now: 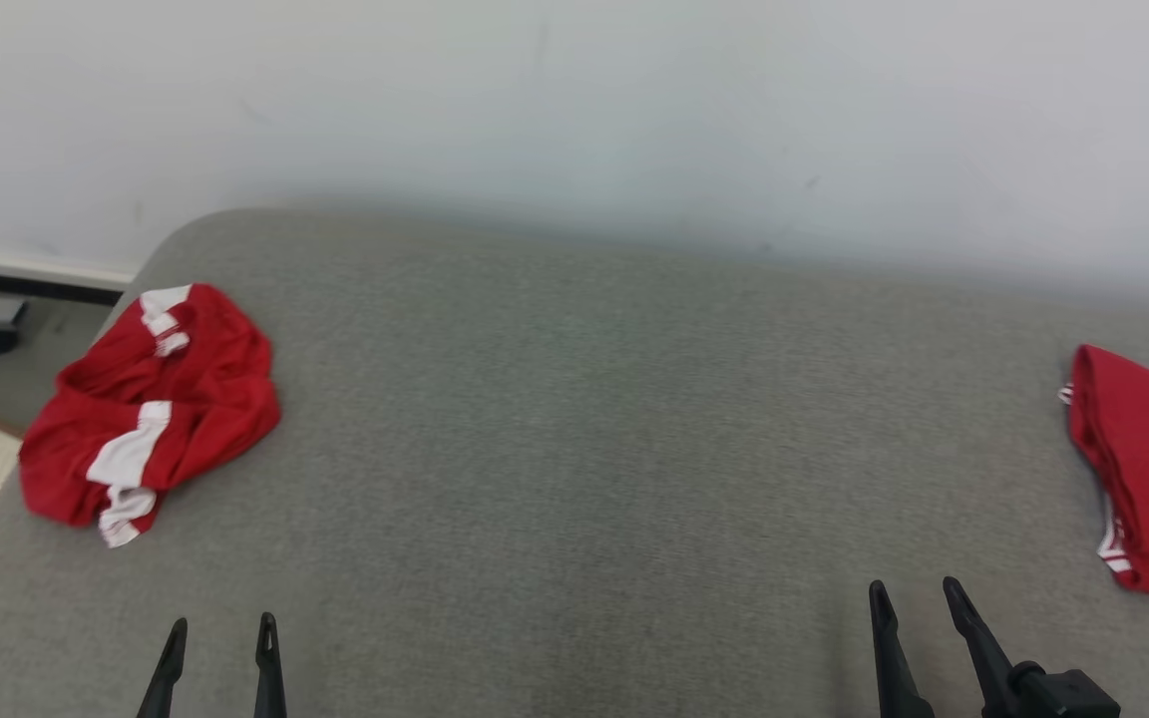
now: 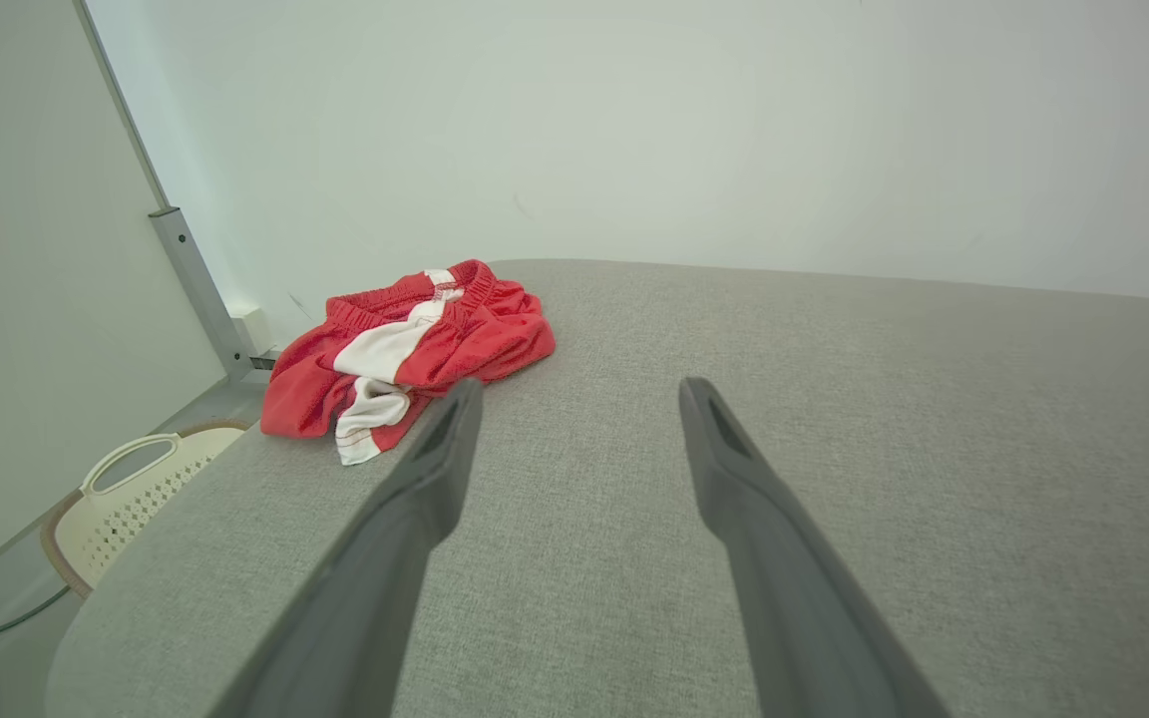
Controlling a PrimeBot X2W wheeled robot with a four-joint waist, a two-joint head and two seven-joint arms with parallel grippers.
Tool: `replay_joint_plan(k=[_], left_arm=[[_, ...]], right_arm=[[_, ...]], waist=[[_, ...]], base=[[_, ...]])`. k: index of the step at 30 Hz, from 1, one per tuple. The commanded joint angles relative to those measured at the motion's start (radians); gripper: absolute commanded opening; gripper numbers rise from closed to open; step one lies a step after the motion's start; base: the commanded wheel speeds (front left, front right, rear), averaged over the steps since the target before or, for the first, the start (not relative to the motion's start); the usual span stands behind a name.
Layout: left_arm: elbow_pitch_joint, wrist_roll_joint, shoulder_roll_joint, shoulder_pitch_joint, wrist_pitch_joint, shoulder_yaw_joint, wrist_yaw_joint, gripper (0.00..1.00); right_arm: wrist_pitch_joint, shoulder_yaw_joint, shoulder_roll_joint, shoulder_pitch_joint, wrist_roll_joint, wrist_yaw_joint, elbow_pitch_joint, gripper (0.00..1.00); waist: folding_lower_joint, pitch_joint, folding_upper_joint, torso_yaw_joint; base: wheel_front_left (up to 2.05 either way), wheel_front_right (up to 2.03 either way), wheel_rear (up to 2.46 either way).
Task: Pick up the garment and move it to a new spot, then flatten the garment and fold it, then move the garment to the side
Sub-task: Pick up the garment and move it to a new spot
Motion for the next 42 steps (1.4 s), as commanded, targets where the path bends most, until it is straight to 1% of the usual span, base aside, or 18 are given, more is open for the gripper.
replay_joint_plan(k=[1, 14, 21, 26, 33, 39, 42], left_arm=[[0.006, -0.004, -0.001, 0.0, -0.002, 0.009, 0.004, 1.0], [0.016, -0.006, -0.001, -0.012, -0.002, 0.008, 0.006, 1.0], [0.014, 0.003, 0.0, 0.002, -0.002, 0.029, -0.001, 1.0], [0.017, 0.006, 0.001, 0.011, -0.002, 0.04, -0.003, 1.0], [0.012, 0.01, 0.001, 0.014, -0.002, 0.045, 0.0, 1.0], [0.025, 0.002, 0.002, -0.03, -0.002, 0.046, -0.003, 1.0], [0.038, -0.013, 0.016, -0.08, -0.002, 0.063, -0.011, 1.0]], right_arm=[[-0.001, 0.004, 0.002, 0.009, 0.005, -0.002, 0.001, 1.0], [-0.001, 0.012, 0.002, 0.0, 0.009, -0.002, 0.002, 1.0], [-0.001, 0.027, 0.002, -0.005, 0.02, -0.002, 0.005, 1.0], [-0.001, 0.032, 0.002, -0.003, 0.023, -0.002, 0.007, 1.0], [-0.001, 0.037, 0.002, -0.004, 0.022, -0.002, 0.012, 1.0], [-0.001, 0.046, 0.002, -0.017, 0.013, -0.002, 0.012, 1.0], [-0.001, 0.06, 0.002, -0.032, 0.002, -0.002, 0.009, 1.0]], waist=[[0.0, 0.006, 0.0, 0.076], [0.0, 0.013, 0.0, 0.237], [0.0, 0.006, 0.0, 0.286], [0.0, 0.0, 0.0, 0.292], [0.0, 0.001, 0.0, 0.274], [0.0, 0.014, 0.0, 0.244], [0.0, 0.028, 0.0, 0.22]], base=[[0.0, 0.0, 0.0], [0.0, 0.0, 0.0], [0.0, 0.0, 0.0], [0.0, 0.0, 0.0], [0.0, 0.0, 0.0], [0.0, 0.0, 0.0], [0.0, 0.0, 0.0]])
